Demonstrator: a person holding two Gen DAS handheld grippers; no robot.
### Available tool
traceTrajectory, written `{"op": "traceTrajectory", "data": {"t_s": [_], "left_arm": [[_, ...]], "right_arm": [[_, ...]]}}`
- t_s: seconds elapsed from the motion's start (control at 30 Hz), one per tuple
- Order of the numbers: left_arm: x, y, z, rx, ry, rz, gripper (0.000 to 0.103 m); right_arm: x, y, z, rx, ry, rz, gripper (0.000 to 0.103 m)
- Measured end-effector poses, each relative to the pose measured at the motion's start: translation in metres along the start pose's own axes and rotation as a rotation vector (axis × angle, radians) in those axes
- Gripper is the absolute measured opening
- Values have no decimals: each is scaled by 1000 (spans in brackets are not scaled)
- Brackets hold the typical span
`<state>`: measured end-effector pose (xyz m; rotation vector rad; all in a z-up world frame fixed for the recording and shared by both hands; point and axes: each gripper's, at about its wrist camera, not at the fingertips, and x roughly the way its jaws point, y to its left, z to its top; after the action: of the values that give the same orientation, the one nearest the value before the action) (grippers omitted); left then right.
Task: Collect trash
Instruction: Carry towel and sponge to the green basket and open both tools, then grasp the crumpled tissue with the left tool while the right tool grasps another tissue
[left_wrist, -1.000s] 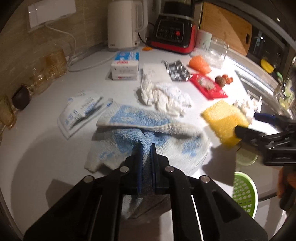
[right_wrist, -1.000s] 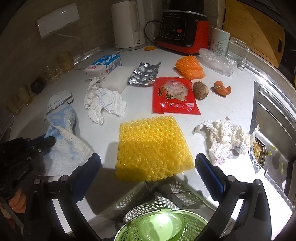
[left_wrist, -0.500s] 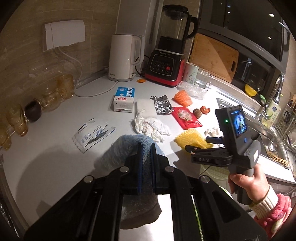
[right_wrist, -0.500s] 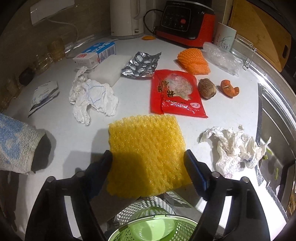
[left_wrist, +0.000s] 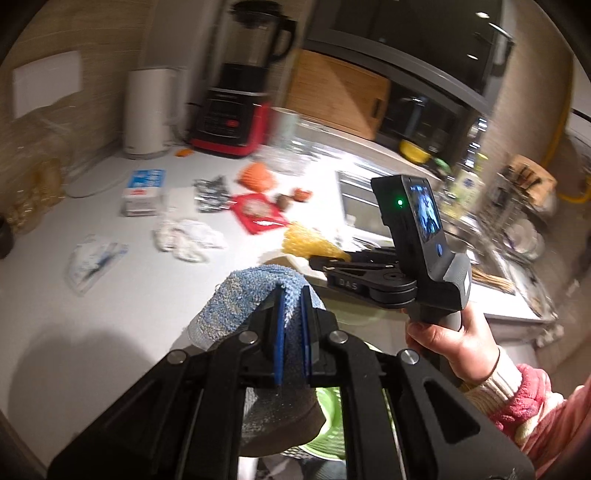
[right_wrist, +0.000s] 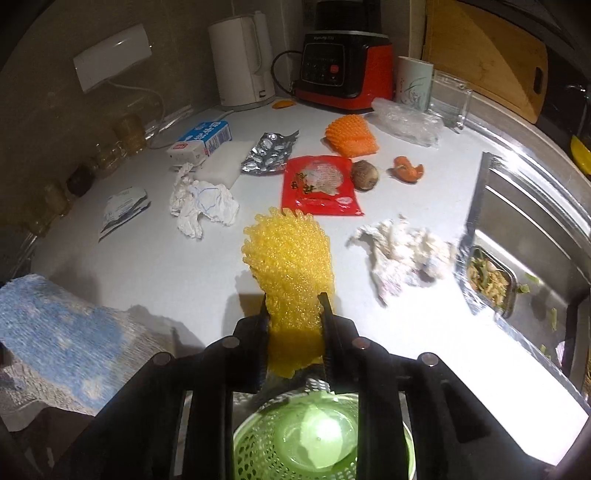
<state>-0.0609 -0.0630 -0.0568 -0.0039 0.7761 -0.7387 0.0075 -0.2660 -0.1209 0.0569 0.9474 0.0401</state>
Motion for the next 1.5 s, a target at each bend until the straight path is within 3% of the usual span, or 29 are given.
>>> {"op": "traceTrajectory", "data": {"t_s": [0.13,0.33,0.4,0.47,0.5,0.63,0.87,0.9,0.97,1.03,1.1,1.23,1.5], "left_arm": [[26,-35,-7,34,86,-145,7],[82,-75,-23,99,230,-215,10],[101,-84,-30,122,281,-212,23],[111,-90,-37,133,311,-188,52],[114,-92,-39,138,313,-184,57],[111,-94,-33,162,322,-173,69],[89,-63,5,126,232,-86,86],[84,-57,10,120,215,-70,87],[74,-44,19,111,182,-36,89],[66,-29,26,89,158,-3,90],[61,-14,28,65,147,27,90],[51,15,29,12,134,79,90],[37,52,34,-58,77,165,90]], "right_arm": [[-44,-31,-34,57,10,-74,24],[-76,-75,-84,159,58,-141,26],[-77,-83,-97,182,77,-144,26],[-78,-88,-106,195,90,-140,26],[-78,-90,-110,199,96,-138,26],[-76,-91,-117,210,113,-109,26],[-65,-71,-128,185,169,-36,27],[-62,-68,-131,178,183,-31,29],[-55,-61,-137,170,212,-20,49],[-48,-56,-143,164,239,-14,62],[-43,-53,-145,159,254,-19,69],[-50,-52,-132,164,214,-14,90],[-61,-49,-66,97,63,-27,98]]}}
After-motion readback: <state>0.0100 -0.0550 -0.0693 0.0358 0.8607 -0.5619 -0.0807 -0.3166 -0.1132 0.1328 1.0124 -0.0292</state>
